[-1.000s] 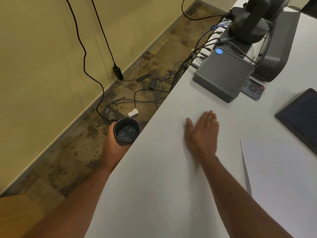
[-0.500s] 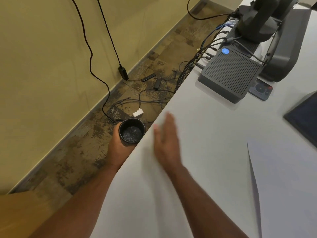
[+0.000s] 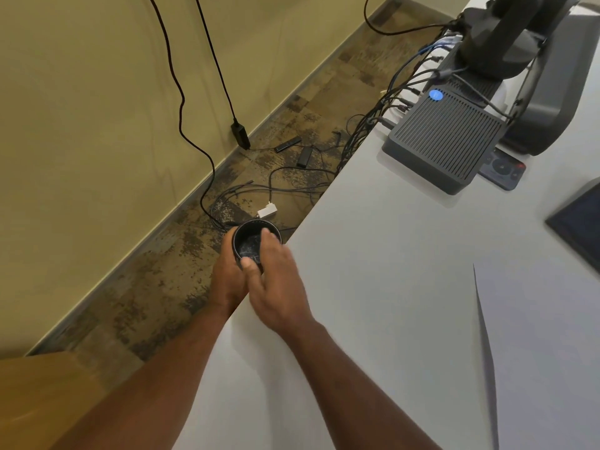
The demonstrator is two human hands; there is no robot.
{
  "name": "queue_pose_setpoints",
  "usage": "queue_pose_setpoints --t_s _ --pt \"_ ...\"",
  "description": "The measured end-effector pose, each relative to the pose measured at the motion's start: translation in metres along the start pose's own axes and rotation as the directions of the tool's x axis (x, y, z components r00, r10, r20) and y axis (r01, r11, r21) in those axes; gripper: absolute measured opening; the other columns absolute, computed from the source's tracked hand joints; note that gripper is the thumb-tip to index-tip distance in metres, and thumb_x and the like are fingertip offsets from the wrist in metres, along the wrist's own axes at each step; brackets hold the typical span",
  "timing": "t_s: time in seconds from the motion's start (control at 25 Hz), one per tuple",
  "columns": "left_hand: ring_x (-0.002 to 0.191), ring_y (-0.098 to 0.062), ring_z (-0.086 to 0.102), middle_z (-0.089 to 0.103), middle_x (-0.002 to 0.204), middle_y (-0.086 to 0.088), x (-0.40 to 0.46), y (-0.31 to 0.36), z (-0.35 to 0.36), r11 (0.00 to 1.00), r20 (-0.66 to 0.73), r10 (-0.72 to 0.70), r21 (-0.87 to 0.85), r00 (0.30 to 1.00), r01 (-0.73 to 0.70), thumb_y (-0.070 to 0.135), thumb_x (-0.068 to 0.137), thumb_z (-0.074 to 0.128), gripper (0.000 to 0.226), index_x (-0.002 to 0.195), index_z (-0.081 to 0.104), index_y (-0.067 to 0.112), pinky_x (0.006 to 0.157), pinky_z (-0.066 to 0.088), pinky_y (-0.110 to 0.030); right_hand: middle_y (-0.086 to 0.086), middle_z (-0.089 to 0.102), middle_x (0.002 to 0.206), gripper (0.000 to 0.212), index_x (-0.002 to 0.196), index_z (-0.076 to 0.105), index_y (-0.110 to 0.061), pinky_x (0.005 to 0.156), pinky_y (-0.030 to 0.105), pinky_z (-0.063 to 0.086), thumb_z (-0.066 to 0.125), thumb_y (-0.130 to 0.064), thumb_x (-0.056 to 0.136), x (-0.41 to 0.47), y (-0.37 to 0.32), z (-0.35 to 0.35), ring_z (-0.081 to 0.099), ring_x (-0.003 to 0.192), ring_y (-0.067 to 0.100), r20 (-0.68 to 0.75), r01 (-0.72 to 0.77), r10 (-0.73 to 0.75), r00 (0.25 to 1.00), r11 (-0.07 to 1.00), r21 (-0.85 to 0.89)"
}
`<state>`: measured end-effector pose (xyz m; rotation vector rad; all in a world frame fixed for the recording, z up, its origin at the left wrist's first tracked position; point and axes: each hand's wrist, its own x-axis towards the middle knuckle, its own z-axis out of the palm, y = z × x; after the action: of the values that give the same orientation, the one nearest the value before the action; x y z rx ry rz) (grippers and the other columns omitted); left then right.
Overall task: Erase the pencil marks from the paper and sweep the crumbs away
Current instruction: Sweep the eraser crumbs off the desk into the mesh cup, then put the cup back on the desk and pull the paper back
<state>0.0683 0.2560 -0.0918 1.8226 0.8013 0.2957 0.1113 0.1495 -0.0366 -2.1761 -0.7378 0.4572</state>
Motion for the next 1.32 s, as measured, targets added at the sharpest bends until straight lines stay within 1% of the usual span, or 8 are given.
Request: queue_pose_setpoints --t_s 0.08,0.16,0.28,0.44,0.56,0.68,1.04,1.32 --pt "0.105 0.019 0.055 0.056 0.12 0.035 -0.001 0.002 -0.001 1.0 -0.021 -0.013 0.002 1.0 0.013 0.079 0.057 0.074 0.08 0.127 0.038 0.068 0.085 0.047 -0.011 0.003 0.036 0.153 0.059 0.151 0.026 -0.02 0.116 0.039 0.026 0.034 -0.046 0.098 0.0 0.01 -0.015 0.03 0.14 0.017 -0.128 -0.049 0.071 0.989 0.985 0.167" --pt "0.109 0.023 0.051 0.05 0.121 0.046 -0.004 0.002 -0.001 0.999 -0.037 -0.031 0.016 0.999 0.032 0.087 0.048 0.08 0.09 0.124 0.035 0.075 0.083 0.045 -0.008 0.012 0.027 0.157 0.065 0.151 0.026 -0.009 0.12 0.041 0.011 0.031 -0.047 0.097 0.0 0.042 -0.038 0.018 0.146 0.026 -0.416 -0.319 0.282 0.865 0.948 -0.021" --pt "0.116 0.014 0.054 0.053 0.128 0.04 -0.004 -0.003 0.0 0.999 -0.026 -0.022 0.032 0.999 0.023 0.085 0.05 0.081 0.096 0.132 0.036 0.066 0.088 0.046 -0.011 0.022 0.011 0.159 0.074 0.151 0.019 0.0 0.119 0.046 0.002 0.024 -0.053 0.099 -0.01 0.063 -0.052 0.002 0.148 0.032 -0.43 -0.529 0.385 0.817 0.796 -0.294" --pt "0.128 -0.017 0.057 0.059 0.139 0.005 0.0 -0.007 0.0 1.0 -0.007 0.002 0.023 1.0 -0.001 0.071 0.062 0.072 0.102 0.15 0.04 0.028 0.099 0.048 -0.03 0.021 0.0 0.159 0.08 0.152 0.01 0.0 0.12 0.047 0.001 0.012 -0.06 0.098 -0.01 0.022 0.0 -0.007 0.148 0.03 -0.186 -0.245 0.183 0.965 0.88 -0.408" --pt "0.131 -0.024 0.056 0.055 0.143 -0.004 -0.004 -0.006 -0.002 1.0 0.035 0.021 -0.002 0.999 -0.021 0.075 0.079 0.057 0.097 0.153 0.035 0.016 0.1 0.048 -0.027 0.005 0.015 0.161 0.07 0.154 0.013 -0.017 0.12 0.042 0.013 0.018 -0.06 0.099 -0.005 0.003 0.017 0.001 0.147 0.008 0.012 0.047 -0.046 0.999 0.99 -0.136" --pt "0.133 -0.028 0.055 0.056 0.146 -0.011 -0.004 -0.008 -0.003 0.998 0.008 0.035 0.059 0.999 -0.035 0.05 0.084 0.077 0.086 0.152 0.037 0.015 0.097 0.047 -0.022 -0.017 0.016 0.159 0.061 0.151 0.007 -0.04 0.116 0.029 0.018 0.027 -0.062 0.097 -0.024 0.007 0.007 0.004 0.142 -0.011 0.038 -0.008 0.0 0.999 0.976 0.216" --pt "0.133 -0.012 0.053 0.053 0.149 0.004 -0.011 0.071 -0.001 0.983 -0.311 0.136 -0.078 0.941 -0.168 0.05 0.066 0.089 0.1 0.15 0.038 0.033 0.087 0.049 -0.003 -0.031 0.006 0.156 0.064 0.151 0.007 -0.045 0.116 0.024 0.013 0.034 -0.063 0.097 -0.131 0.046 -0.035 0.006 0.144 -0.006 -0.002 -0.053 0.054 0.999 0.986 0.157" --pt "0.128 -0.002 0.055 0.057 0.139 0.02 -0.035 0.129 0.075 0.967 -0.047 0.201 -0.147 0.978 -0.206 0.051 0.065 0.091 0.093 0.144 0.043 0.039 0.09 0.046 -0.002 -0.026 -0.004 0.157 0.064 0.153 0.002 -0.037 0.117 0.022 -0.002 0.024 -0.063 0.099 -0.169 0.061 -0.052 -0.006 0.144 -0.006 0.066 -0.04 0.043 0.997 0.999 -0.033"
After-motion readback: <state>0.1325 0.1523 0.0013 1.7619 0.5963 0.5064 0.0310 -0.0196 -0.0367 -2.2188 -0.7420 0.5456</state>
